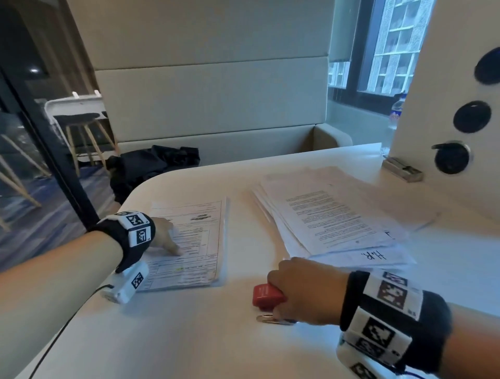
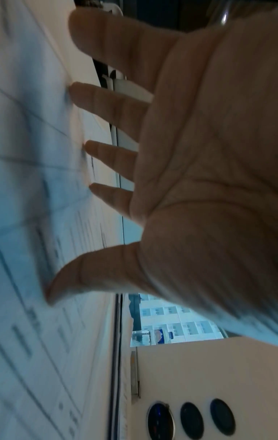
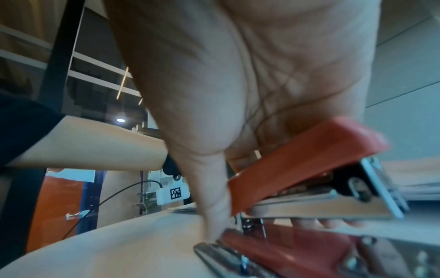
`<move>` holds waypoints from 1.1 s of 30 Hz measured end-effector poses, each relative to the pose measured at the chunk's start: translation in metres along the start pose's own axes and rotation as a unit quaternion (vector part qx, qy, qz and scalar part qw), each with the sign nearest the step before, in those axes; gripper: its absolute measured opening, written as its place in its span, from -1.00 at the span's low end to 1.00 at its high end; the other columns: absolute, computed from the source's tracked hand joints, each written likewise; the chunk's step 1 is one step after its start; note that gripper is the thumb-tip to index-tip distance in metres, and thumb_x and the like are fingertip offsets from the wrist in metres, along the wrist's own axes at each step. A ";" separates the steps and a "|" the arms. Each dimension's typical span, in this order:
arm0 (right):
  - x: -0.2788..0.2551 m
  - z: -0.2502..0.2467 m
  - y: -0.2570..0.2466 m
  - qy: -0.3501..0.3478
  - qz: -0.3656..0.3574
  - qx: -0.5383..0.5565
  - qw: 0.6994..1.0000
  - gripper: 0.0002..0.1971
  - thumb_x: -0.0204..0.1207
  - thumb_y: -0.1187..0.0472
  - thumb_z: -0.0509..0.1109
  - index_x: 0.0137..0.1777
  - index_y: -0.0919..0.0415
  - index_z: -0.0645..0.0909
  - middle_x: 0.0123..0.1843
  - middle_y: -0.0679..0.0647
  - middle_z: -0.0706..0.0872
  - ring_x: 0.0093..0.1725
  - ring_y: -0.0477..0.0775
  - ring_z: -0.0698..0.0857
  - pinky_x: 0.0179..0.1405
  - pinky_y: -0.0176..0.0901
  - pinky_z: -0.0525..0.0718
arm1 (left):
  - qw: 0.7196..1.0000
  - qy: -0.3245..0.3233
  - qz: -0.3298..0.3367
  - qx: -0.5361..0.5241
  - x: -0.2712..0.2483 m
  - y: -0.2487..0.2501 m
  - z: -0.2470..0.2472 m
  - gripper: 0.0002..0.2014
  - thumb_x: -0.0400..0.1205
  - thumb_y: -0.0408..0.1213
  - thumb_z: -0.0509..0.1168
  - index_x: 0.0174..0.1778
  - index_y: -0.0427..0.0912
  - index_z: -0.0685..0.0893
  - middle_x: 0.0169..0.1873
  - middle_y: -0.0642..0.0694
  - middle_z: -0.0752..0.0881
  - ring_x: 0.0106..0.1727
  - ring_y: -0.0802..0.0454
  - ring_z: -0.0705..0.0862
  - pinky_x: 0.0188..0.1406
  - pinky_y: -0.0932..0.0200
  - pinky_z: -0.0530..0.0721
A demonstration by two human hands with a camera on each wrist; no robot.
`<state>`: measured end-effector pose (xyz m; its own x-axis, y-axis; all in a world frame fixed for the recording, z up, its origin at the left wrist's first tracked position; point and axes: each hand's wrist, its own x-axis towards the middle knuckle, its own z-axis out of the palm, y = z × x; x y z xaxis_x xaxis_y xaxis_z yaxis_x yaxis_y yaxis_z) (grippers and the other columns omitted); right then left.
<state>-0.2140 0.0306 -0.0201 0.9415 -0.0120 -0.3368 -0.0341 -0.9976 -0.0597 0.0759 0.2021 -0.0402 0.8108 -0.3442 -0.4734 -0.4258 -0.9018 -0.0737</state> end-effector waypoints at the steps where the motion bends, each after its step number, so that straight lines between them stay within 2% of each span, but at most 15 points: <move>1: -0.001 -0.003 0.002 -0.013 0.007 0.011 1.000 -0.50 0.51 -0.24 0.34 0.24 0.14 0.52 0.11 0.09 0.63 0.04 0.10 0.61 0.04 -0.01 0.61 | 1.000 0.005 -0.003 0.000 -0.001 0.006 -0.004 0.18 0.23 0.44 0.44 0.67 -0.10 0.15 0.64 -0.07 0.24 0.62 -0.11 0.25 0.61 -0.06 0.19; 3: -0.002 -0.014 0.009 -0.048 0.033 0.057 0.997 -0.30 0.45 -0.41 0.28 0.43 0.06 0.43 0.30 0.03 0.61 0.21 0.06 0.60 0.22 0.02 0.57 | 0.999 0.037 0.008 -0.005 -0.006 0.025 -0.013 0.03 0.43 0.28 0.41 0.68 -0.15 0.10 0.66 -0.10 0.19 0.64 -0.10 0.21 0.59 0.04 0.21; 5: 0.000 -0.033 0.023 -0.047 0.045 0.085 0.994 -0.30 0.50 -0.41 0.19 0.52 -0.01 0.38 0.44 -0.04 0.54 0.37 0.03 0.52 0.37 0.02 0.47 | 0.995 0.078 0.051 -0.017 -0.016 0.050 -0.025 -0.14 0.57 0.13 0.35 0.67 -0.20 0.13 0.64 -0.12 0.22 0.62 -0.09 0.25 0.54 0.11 0.25; 7: 0.003 -0.050 0.040 -0.012 0.048 0.091 0.995 -0.44 0.58 -0.31 0.18 0.47 -0.03 0.47 0.44 -0.08 0.54 0.38 -0.01 0.50 0.37 -0.02 0.41 | 0.989 0.103 0.101 -0.042 -0.024 0.076 -0.036 -0.23 0.61 0.06 0.33 0.64 -0.20 0.19 0.61 -0.14 0.30 0.58 -0.09 0.33 0.51 0.10 0.30; 10: 0.010 -0.064 0.064 0.070 0.067 0.103 0.990 -0.62 0.67 -0.11 0.21 0.33 0.05 0.63 0.35 -0.04 0.63 0.28 0.02 0.56 0.28 -0.10 0.46 | 0.977 0.114 0.165 -0.078 -0.030 0.114 -0.049 -0.29 0.61 0.03 0.34 0.62 -0.18 0.27 0.55 -0.13 0.41 0.52 -0.08 0.43 0.50 0.06 0.36; 12: 0.017 -0.063 0.082 0.086 0.096 0.078 0.989 -0.65 0.70 0.00 0.19 0.35 0.12 0.61 0.37 0.03 0.62 0.31 0.07 0.57 0.30 -0.10 0.48 | 0.968 0.118 0.199 -0.099 -0.034 0.139 -0.055 -0.31 0.62 0.00 0.34 0.61 -0.19 0.29 0.53 -0.12 0.45 0.50 -0.08 0.46 0.48 0.08 0.37; 14: 0.023 -0.055 0.098 0.065 0.124 0.053 0.989 -0.58 0.67 0.00 0.25 0.49 0.07 0.48 0.49 0.05 0.52 0.43 0.10 0.50 0.41 -0.06 0.44 | 0.962 0.122 0.217 -0.113 -0.033 0.163 -0.059 -0.32 0.63 -0.02 0.33 0.60 -0.23 0.30 0.52 -0.14 0.46 0.49 -0.09 0.46 0.46 0.13 0.38; 17: 0.027 -0.039 0.111 -0.005 0.154 0.017 0.988 -0.25 0.57 -0.10 0.38 0.68 -0.08 0.10 0.68 0.10 0.19 0.61 0.19 0.29 0.56 0.11 0.32 | 0.961 0.117 0.210 -0.137 -0.026 0.188 -0.058 -0.28 0.62 0.00 0.35 0.61 -0.25 0.28 0.54 -0.15 0.43 0.50 -0.12 0.45 0.45 0.09 0.41; 19: 0.025 -0.033 0.113 -0.059 0.153 -0.009 0.986 -0.16 0.55 -0.12 0.39 0.70 -0.12 -0.03 0.73 0.08 0.06 0.67 0.17 0.17 0.59 0.09 0.19 | 0.960 0.097 0.196 -0.175 -0.021 0.201 -0.055 -0.26 0.61 0.01 0.35 0.62 -0.25 0.25 0.53 -0.15 0.43 0.46 -0.16 0.48 0.36 0.04 0.52; 23: 0.019 -0.032 0.115 -0.093 0.124 -0.029 0.987 -0.24 0.57 -0.13 0.36 0.69 -0.19 0.05 0.69 0.00 0.23 0.62 0.12 0.28 0.54 0.03 0.25 | 0.936 0.033 0.168 -0.307 -0.011 0.218 -0.048 -0.33 0.61 -0.08 0.38 0.53 -0.36 0.33 0.23 -0.22 0.52 0.32 -0.17 0.59 0.23 -0.10 0.67; 26: 0.015 -0.033 0.115 -0.097 0.116 -0.039 0.988 -0.27 0.57 -0.16 0.34 0.67 -0.24 0.07 0.69 -0.03 0.21 0.64 0.12 0.24 0.56 0.09 0.23 | 0.915 0.003 0.147 -0.376 -0.005 0.221 -0.045 -0.40 0.60 -0.12 0.41 0.47 -0.32 0.39 0.31 -0.25 0.53 0.22 -0.13 0.62 0.08 -0.02 0.72; 30: 0.014 -0.031 0.116 -0.095 0.114 -0.038 0.988 -0.26 0.55 -0.17 0.35 0.66 -0.27 0.07 0.70 -0.06 0.21 0.64 0.11 0.24 0.57 0.13 0.21 | 0.872 -0.004 0.106 -0.477 0.003 0.221 -0.044 -0.48 0.54 -0.22 0.46 0.37 -0.28 0.48 0.02 -0.24 0.58 -0.14 -0.12 0.62 -0.04 0.01 0.72; 33: 0.015 -0.032 0.116 -0.095 0.116 -0.038 0.988 -0.26 0.55 -0.17 0.36 0.66 -0.26 0.08 0.69 -0.04 0.22 0.64 0.11 0.24 0.58 0.13 0.21 | 0.847 -0.015 0.079 -0.526 0.006 0.219 -0.045 -0.49 0.50 -0.21 0.48 0.34 -0.23 0.51 0.12 -0.26 0.60 -0.19 -0.11 0.59 -0.18 0.08 0.72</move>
<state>-0.1936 -0.0871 -0.0020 0.8312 -0.2344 -0.5041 -0.2090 -0.9720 0.1073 0.0060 -0.0089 -0.0202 0.7603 -0.4897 -0.4267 0.0773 -0.5841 0.8080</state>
